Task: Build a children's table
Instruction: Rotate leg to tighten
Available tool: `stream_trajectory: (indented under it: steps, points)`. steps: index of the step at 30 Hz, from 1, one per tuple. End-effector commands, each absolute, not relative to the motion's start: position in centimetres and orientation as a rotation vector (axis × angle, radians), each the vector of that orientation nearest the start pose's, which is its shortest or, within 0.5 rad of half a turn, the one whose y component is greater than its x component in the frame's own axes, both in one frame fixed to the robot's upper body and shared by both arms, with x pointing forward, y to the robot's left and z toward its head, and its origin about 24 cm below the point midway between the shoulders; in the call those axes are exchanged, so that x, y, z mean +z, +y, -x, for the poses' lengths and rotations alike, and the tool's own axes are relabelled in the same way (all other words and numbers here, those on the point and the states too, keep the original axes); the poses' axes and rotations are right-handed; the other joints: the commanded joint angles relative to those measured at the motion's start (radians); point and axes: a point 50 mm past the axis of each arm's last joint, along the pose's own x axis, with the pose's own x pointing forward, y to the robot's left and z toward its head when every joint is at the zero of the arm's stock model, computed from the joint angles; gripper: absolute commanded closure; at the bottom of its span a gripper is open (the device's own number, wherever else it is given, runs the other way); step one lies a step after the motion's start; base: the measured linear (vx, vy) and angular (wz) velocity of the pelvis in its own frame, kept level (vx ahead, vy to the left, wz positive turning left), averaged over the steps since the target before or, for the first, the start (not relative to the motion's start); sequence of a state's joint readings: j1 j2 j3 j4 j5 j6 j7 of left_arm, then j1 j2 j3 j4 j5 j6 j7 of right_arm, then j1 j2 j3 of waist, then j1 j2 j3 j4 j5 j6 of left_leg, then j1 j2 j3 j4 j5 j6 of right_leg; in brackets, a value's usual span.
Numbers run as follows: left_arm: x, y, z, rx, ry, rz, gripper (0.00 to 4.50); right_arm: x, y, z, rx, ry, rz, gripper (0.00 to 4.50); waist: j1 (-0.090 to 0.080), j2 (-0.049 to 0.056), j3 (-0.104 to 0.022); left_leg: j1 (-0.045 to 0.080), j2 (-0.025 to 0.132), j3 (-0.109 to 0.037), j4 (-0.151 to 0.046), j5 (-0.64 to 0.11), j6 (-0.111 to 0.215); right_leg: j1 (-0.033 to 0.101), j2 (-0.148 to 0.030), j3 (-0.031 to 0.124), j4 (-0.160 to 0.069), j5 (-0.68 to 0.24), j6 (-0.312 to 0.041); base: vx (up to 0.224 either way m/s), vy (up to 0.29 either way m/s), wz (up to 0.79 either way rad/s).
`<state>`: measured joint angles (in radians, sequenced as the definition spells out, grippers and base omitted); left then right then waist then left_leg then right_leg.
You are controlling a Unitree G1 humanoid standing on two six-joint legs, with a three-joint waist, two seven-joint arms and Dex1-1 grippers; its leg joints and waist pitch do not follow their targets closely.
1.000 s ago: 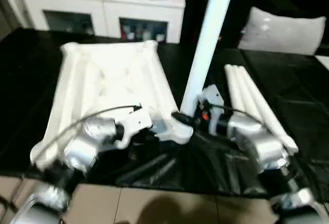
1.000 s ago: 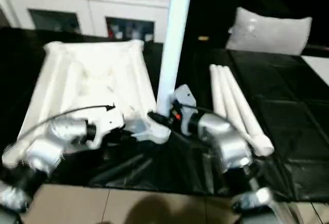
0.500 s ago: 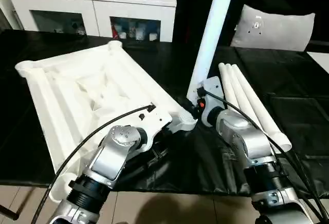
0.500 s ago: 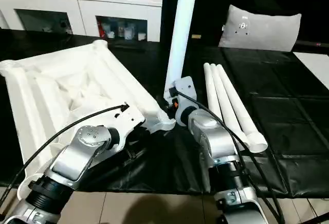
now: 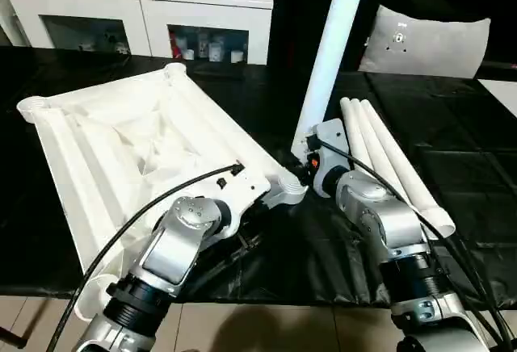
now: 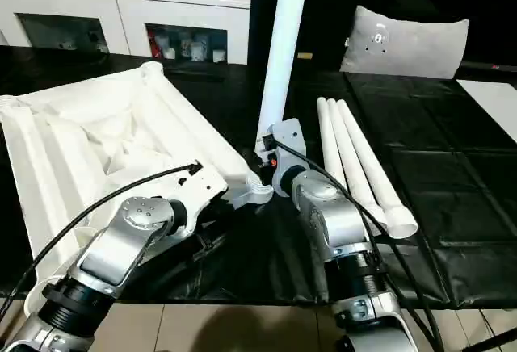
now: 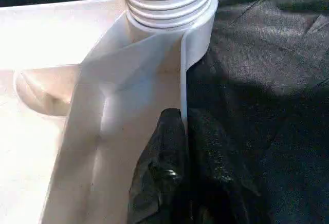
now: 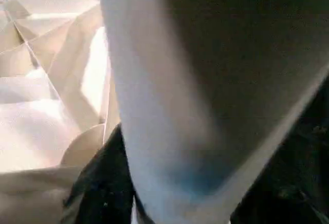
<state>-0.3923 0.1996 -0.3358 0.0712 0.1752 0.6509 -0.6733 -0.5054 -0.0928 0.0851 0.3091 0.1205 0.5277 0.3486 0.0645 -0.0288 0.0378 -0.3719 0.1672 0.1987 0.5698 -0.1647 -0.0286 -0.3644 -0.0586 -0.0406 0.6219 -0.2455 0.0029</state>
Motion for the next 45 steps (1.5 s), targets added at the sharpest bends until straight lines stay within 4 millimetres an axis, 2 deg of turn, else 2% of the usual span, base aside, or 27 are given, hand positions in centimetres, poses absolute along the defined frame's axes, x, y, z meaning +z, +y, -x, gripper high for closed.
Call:
stream_trajectory:
  steps: [1,3,9,10,16,19,22,23,27,33,39,40,43,44,45]
  points:
    - [6.8,7.4,-29.2,-0.889,0.407,-0.444,4.5,2.0,-10.8,-31.5,0.482,0.596,0.0,1.73,0.002,0.009,-0.034,0.022,0.071,-0.047,-0.08,-0.366,-0.062,0.002,-0.095,0.056,-0.105,-0.278,-0.142,0.0,0.0,0.0]
    - [6.8,7.5,-29.2,-0.886,0.408,-0.448,4.5,2.0,-10.8,-31.5,0.484,0.597,0.001,1.49,0.002,0.008,-0.037,0.017,0.073,-0.045,-0.079,-0.305,-0.052,0.006,-0.093,0.055,-0.097,-0.195,-0.152,0.0,0.0,0.0]
    - [6.7,8.3,-29.4,-0.881,0.408,-0.482,4.5,2.4,-11.0,-31.3,0.522,0.571,0.015,1.0,0.006,0.01,-0.04,0.016,0.074,-0.042,-0.075,-0.262,-0.042,0.011,-0.093,0.052,-0.093,-0.14,-0.166,0.0,0.0,0.0]
    - [6.7,8.4,-29.4,-0.88,0.407,-0.488,4.5,2.5,-11.1,-31.3,0.536,0.558,0.019,0.92,0.006,0.009,-0.042,0.015,0.075,-0.041,-0.074,-0.246,-0.042,0.013,-0.093,0.052,-0.09,-0.107,-0.169,0.0,0.0,0.0]
    - [6.3,9.8,-29.5,-0.943,0.394,-0.547,4.5,4.3,-11.9,-30.8,0.68,0.446,0.025,0.35,0.017,0.01,-0.046,0.012,0.073,-0.038,-0.067,-0.175,-0.004,0.023,-0.093,0.049,-0.081,0.013,-0.18,0.0,0.0,0.0]
    - [6.2,10.4,-29.4,-0.993,0.391,-0.57,4.5,4.9,-12.8,-30.6,0.742,0.416,0.051,0.2,0.028,0.01,-0.046,0.014,0.075,-0.037,-0.063,-0.168,0.007,0.024,-0.094,0.048,-0.078,0.019,-0.183,0.0,0.0,0.0]
    - [6.1,10.6,-29.3,-1.032,0.386,-0.583,4.5,5.2,-13.3,-30.5,0.776,0.398,0.07,0.03,0.028,0.01,-0.046,0.014,0.074,-0.037,-0.064,-0.162,0.007,0.023,-0.092,0.046,-0.076,0.026,-0.197,0.0,0.0,0.0]
    - [6.0,11.1,-29.2,-1.084,0.38,-0.61,4.5,5.9,-14.2,-30.4,0.837,0.371,0.104,0.03,0.029,0.01,-0.046,0.016,0.075,-0.037,-0.063,-0.171,0.007,0.025,-0.094,0.045,-0.076,0.014,-0.201,0.0,0.0,0.0]
    - [5.7,11.8,-29.0,-1.153,0.395,-0.649,4.5,7.2,-15.3,-30.0,0.962,0.33,0.155,0.03,0.034,0.009,-0.047,0.016,0.076,-0.035,-0.059,-0.154,0.023,0.026,-0.093,0.046,-0.07,0.053,-0.204,0.0,0.0,0.0]
    - [5.1,12.4,-28.8,-1.261,0.412,-0.715,4.5,7.5,-16.1,-29.8,1.09,0.326,0.259,0.03,0.039,0.007,-0.048,0.016,0.076,-0.035,-0.055,-0.158,0.036,0.026,-0.095,0.044,-0.069,0.032,-0.223,0.0,0.0,0.0]
    - [5.0,12.2,-28.3,-1.352,0.408,-0.703,4.5,7.2,-15.4,-29.9,1.163,0.323,0.254,0.03,0.046,0.008,-0.051,0.019,0.077,-0.033,-0.051,-0.139,0.043,0.025,-0.095,0.043,-0.063,0.057,-0.247,0.0,0.0,0.0]
    - [5.0,12.1,-28.3,-1.359,0.406,-0.702,4.5,7.1,-15.3,-30.1,1.16,0.324,0.254,0.03,0.05,0.012,-0.053,0.02,0.078,-0.033,-0.05,-0.132,0.044,0.024,-0.096,0.043,-0.06,0.068,-0.25,0.0,0.0,0.0]
    - [5.1,12.0,-28.4,-1.372,0.398,-0.701,4.5,6.8,-14.9,-30.5,1.157,0.324,0.245,0.03,0.05,0.009,-0.053,0.018,0.076,-0.032,-0.049,-0.137,0.038,0.025,-0.096,0.041,-0.06,0.066,-0.257,0.0,0.0,0.0]
    - [5.1,11.9,-28.4,-1.376,0.396,-0.7,4.5,6.7,-14.8,-30.6,1.163,0.324,0.237,0.29,0.049,0.01,-0.052,0.017,0.076,-0.033,-0.05,-0.143,0.036,0.025,-0.096,0.041,-0.061,0.056,-0.257,0.0,0.0,0.0]
    - [5.1,11.9,-28.4,-1.381,0.394,-0.699,4.5,6.5,-14.7,-30.7,1.172,0.326,0.231,0.36,0.049,0.011,-0.051,0.019,0.077,-0.033,-0.051,-0.156,0.029,0.024,-0.095,0.041,-0.061,0.04,-0.255,0.0,0.0,0.0]
